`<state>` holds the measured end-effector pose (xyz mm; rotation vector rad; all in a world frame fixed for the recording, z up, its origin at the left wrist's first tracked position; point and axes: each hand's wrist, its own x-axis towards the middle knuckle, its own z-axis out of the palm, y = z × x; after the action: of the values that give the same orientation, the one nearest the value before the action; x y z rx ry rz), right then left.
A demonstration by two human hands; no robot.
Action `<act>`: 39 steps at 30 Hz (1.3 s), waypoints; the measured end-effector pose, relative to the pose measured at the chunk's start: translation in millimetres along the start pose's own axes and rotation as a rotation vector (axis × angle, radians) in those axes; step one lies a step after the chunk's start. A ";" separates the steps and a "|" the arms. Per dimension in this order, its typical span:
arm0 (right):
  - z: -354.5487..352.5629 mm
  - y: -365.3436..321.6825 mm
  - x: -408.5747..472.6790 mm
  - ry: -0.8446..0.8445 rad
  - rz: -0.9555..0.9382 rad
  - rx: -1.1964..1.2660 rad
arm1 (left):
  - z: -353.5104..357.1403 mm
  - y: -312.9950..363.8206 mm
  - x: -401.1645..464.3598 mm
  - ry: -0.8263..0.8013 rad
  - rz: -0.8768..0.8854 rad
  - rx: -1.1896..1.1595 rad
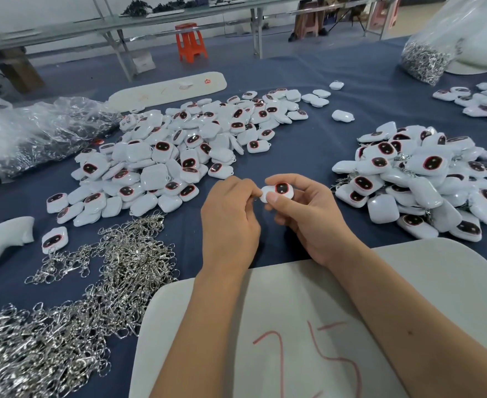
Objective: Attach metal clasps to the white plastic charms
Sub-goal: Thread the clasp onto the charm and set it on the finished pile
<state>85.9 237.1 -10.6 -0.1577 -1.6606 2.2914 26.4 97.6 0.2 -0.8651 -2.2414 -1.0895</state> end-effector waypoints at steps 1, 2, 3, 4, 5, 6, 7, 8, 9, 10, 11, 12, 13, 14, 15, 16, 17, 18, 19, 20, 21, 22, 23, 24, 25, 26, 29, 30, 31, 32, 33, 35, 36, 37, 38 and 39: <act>0.4 1.0 -0.1 0.005 -0.012 -0.034 | -0.6 0.9 -0.7 -0.003 -0.006 0.004; 1.1 1.9 -0.2 0.010 -0.022 -0.063 | -1.2 2.2 -1.5 0.001 -0.039 -0.010; 2.0 2.2 -0.4 0.014 -0.028 -0.080 | -1.8 3.4 -1.8 0.021 -0.107 -0.053; 2.8 2.1 -0.4 0.015 -0.031 -0.085 | -2.1 4.9 -1.6 0.058 -0.207 -0.128; 2.9 1.6 -0.1 0.012 -0.032 -0.082 | -1.3 7.0 -0.8 0.103 -0.330 -0.239; 2.6 1.2 0.0 0.002 -0.033 -0.076 | 0.7 9.5 -0.4 0.149 -0.468 -0.384; 2.6 1.1 0.4 -0.013 -0.037 -0.069 | 2.6 12.5 0.0 0.187 -0.612 -0.553; 2.4 1.3 0.6 -0.027 -0.041 -0.065 | 4.8 14.9 0.4 0.209 -0.749 -0.723; 2.1 1.5 0.7 -0.036 -0.046 -0.066 | 7.0 16.6 0.5 0.208 -0.875 -0.870; 2.0 1.7 0.9 -0.040 -0.050 -0.067 | 8.0 17.7 1.0 0.194 -0.977 -0.974; 2.1 1.8 1.0 -0.041 -0.051 -0.064 | 7.6 17.9 1.7 0.172 -1.043 -1.035; 2.5 1.6 1.1 -0.040 -0.052 -0.057 | 6.2 18.1 2.8 0.145 -1.071 -1.066; 2.7 1.2 1.1 -0.036 -0.051 -0.051 | 3.9 17.8 3.6 0.113 -1.070 -1.068; 2.6 1.0 1.2 -0.029 -0.049 -0.049 | 1.8 17.6 4.3 0.075 -1.057 -1.048; 2.3 1.1 1.3 -0.023 -0.046 -0.050 | -0.3 16.7 4.5 0.034 -1.037 -1.012; 1.9 1.7 1.4 -0.018 -0.043 -0.051 | -2.1 15.6 4.3 -0.008 -1.018 -0.976; 0.7 2.0 1.5 -0.014 -0.041 -0.050 | -3.2 14.7 4.5 -0.052 -1.001 -0.955; 0.3 2.9 1.8 -0.011 -0.038 -0.045 | -4.2 14.1 4.5 -0.092 -0.987 -0.947; -0.3 3.3 2.2 -0.007 -0.032 -0.037 | -4.9 13.6 4.4 -0.122 -0.972 -0.944; -0.5 3.4 2.6 -0.005 -0.026 -0.026 | -5.7 13.7 4.4 -0.143 -0.958 -0.941; -0.6 3.2 2.9 -0.004 -0.021 -0.016 | -6.0 13.8 4.2 -0.154 -0.947 -0.936; -0.5 2.8 3.0 -0.004 -0.019 -0.009 | -6.4 14.6 3.6 -0.158 -0.937 -0.934; -0.4 2.5 2.9 -0.004 -0.020 -0.008 | -6.3 14.8 2.7 -0.158 -0.928 -0.938; 0.2 2.3 2.6 -0.008 -0.021 -0.012 | -6.0 15.3 1.9 -0.155 -0.921 -0.949; 0.8 2.1 2.0 -0.018 -0.022 -0.019 | -5.6 15.2 1.0 -0.147 -0.916 -0.964; 1.6 2.3 1.7 -0.030 -0.024 -0.028 | -5.1 14.8 0.6 -0.132 -0.910 -0.976; 2.1 3.3 2.1 -0.042 -0.015 -0.056 | -3.3 12.0 0.5 -0.057 -0.843 -0.921; 2.1 3.4 2.6 -0.036 -0.008 -0.064 | -2.3 11.3 0.5 -0.040 -0.800 -0.856; 2.1 3.6 2.9 -0.028 -0.002 -0.068 | -1.1 10.7 0.1 -0.032 -0.750 -0.775; 2.1 3.8 3.4 -0.023 0.000 -0.067 | 0.2 10.3 -0.2 -0.031 -0.703 -0.693; 1.8 4.1 3.4 -0.022 0.000 -0.064 | 1.6 9.9 -0.7 -0.032 -0.666 -0.624; 1.6 4.3 3.8 -0.019 0.005 -0.064 | 4.0 8.5 -1.4 -0.041 -0.628 -0.547; 1.7 4.5 4.3 -0.016 0.011 -0.072 | 4.1 7.4 -1.8 -0.046 -0.620 -0.535; 1.5 4.7 4.5 -0.012 0.016 -0.081 | 4.1 5.7 -2.4 -0.054 -0.609 -0.515; 1.7 5.4 4.4 -0.006 0.019 -0.088 | 3.4 3.6 -3.2 -0.064 -0.578 -0.469; 1.5 5.3 4.3 0.003 0.016 -0.093 | 2.7 2.2 -4.0 -0.074 -0.529 -0.396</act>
<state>80.4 235.6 -14.7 -0.1958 -1.7717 2.2252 30.2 99.6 -2.9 -0.4579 -2.4249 -1.8120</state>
